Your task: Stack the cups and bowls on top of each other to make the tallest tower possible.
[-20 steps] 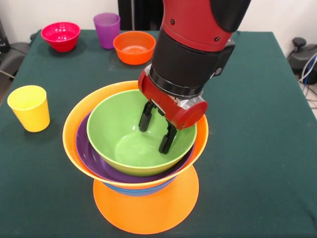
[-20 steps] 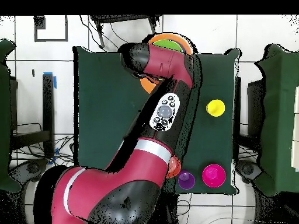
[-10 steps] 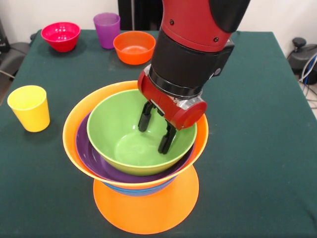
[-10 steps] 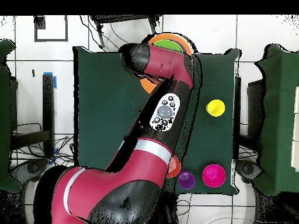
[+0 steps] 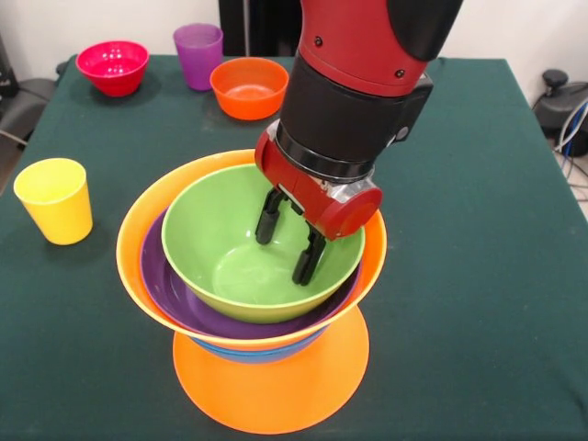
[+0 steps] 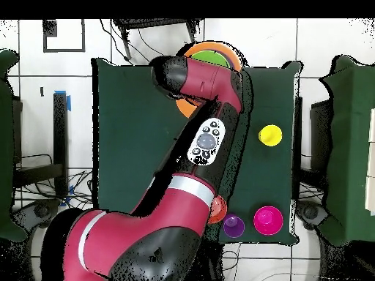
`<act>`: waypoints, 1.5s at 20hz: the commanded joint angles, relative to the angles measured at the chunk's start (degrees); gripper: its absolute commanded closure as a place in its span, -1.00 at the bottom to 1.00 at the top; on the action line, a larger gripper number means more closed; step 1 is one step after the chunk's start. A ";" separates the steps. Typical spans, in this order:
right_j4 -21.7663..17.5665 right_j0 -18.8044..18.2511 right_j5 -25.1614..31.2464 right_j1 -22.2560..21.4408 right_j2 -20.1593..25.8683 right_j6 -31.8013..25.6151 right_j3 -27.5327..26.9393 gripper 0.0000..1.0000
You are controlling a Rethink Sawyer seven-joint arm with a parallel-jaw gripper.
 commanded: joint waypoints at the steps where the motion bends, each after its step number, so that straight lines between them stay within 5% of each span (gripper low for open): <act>1: -1.61 1.29 -2.44 0.46 7.28 4.28 6.89 -1.00; 30: -0.76 1.72 -3.30 0.29 8.09 5.31 8.48 -1.00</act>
